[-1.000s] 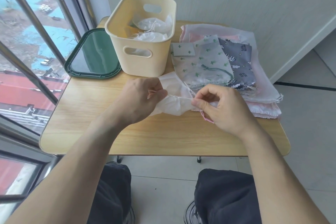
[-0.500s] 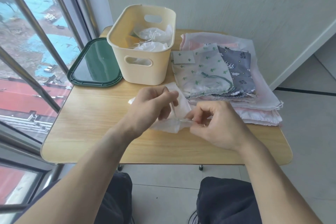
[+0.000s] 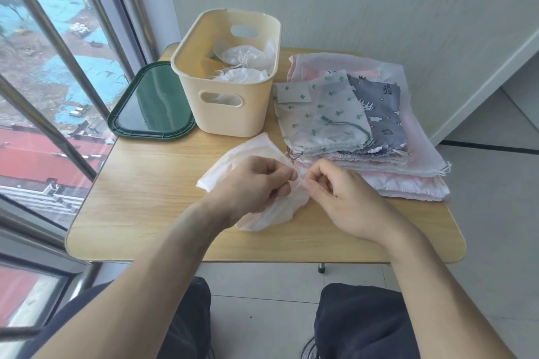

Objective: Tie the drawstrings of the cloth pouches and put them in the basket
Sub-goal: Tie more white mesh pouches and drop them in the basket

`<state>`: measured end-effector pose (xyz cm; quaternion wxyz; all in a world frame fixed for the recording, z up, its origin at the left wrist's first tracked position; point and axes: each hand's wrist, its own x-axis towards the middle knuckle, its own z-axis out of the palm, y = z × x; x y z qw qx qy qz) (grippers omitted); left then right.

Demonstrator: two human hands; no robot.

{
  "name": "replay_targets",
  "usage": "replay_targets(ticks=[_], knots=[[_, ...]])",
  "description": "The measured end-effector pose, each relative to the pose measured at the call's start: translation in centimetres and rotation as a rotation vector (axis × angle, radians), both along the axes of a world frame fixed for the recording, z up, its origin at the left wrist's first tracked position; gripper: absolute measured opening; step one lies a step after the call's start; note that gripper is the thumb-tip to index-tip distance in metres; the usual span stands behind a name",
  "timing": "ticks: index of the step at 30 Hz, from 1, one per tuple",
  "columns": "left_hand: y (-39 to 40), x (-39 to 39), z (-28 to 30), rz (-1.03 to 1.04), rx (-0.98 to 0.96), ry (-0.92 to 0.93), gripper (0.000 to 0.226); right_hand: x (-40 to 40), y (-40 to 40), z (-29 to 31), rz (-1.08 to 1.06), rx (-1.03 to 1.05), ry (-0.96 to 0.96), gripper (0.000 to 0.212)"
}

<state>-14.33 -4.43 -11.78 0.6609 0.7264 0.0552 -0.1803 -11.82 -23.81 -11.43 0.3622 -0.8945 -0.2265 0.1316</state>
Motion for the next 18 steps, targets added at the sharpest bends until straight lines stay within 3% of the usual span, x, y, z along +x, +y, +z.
replay_targets(ticks=[4,8,11,15,18], knots=[[0.2,0.1,-0.2,0.008,0.035,-0.006,0.021,0.2,-0.4,-0.2,0.021,0.022,0.116,0.022],[0.2,-0.1,-0.2,-0.142,0.09,-0.064,0.028,0.2,-0.4,0.1,0.024,0.183,0.224,0.035],[0.1,-0.3,0.2,-0.275,0.184,-0.132,0.032,0.0,-0.1,0.5,0.05,0.237,0.201,0.031],[0.2,-0.3,0.7,-0.336,0.02,-0.038,0.026,-0.1,0.4,0.5,0.037,0.336,0.163,0.038],[-0.3,-0.5,0.8,-0.318,-0.025,-0.006,0.025,-0.1,0.5,0.3,0.045,0.334,0.147,0.032]])
